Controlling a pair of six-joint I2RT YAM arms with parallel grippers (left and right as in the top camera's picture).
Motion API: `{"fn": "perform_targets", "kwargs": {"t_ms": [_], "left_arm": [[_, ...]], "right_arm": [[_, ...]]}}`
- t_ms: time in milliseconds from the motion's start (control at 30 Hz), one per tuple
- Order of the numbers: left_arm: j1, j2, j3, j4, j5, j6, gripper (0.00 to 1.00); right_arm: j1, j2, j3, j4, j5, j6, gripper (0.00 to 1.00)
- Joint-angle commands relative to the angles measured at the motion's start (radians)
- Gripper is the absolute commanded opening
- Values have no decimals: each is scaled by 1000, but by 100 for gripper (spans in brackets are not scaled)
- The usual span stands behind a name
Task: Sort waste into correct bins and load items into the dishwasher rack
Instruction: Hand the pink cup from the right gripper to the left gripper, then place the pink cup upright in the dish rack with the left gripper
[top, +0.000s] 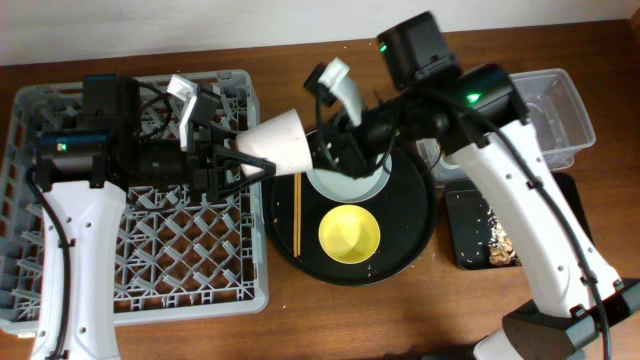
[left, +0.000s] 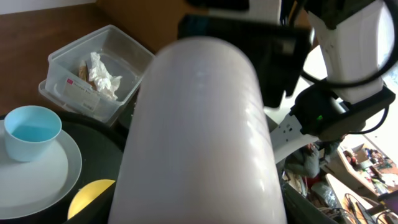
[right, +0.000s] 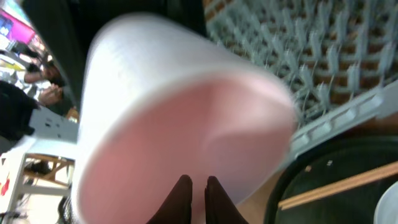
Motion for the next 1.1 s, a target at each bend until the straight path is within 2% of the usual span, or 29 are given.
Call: {"fn": "perform_targets", "kwargs": {"t_ms": [0,133,233,333,433,500,567,667,767,933,1067], "left_arm": [[1,-2,2,27,43,1,43],[43,-2,2,73,41,-29,40],[129,-2,2,146,-11,-112,36],[189,-2,2,260,-258,-325,35],[173,-1,2,393,-683,-633,35],[136,4,2,443,-892,-752,35],[86,23,2,491,-982,-770,34],[7,91,2,559,-1022,-770,35],[-35,211,2,605,-1139,-777,35],[-31,373,2,648,-1144,-790,35],[-30,434,2,647,-1144,-797,35]], "right_arm": [[61,3,-44,-53,82,-3,10],[53,2,-44,-97,157,2,11],[2,0,-44,-166,357,58,11],[-56,1,-47,-202,557,129,11],[-90,1,-65,-203,638,159,10],[-89,1,-98,-203,640,158,9],[-89,1,-153,-185,684,163,5],[-89,1,-249,-126,735,211,5],[-89,1,-391,-46,735,226,5],[-88,-1,-569,46,735,241,5],[-88,-10,-578,60,735,241,6]]}}
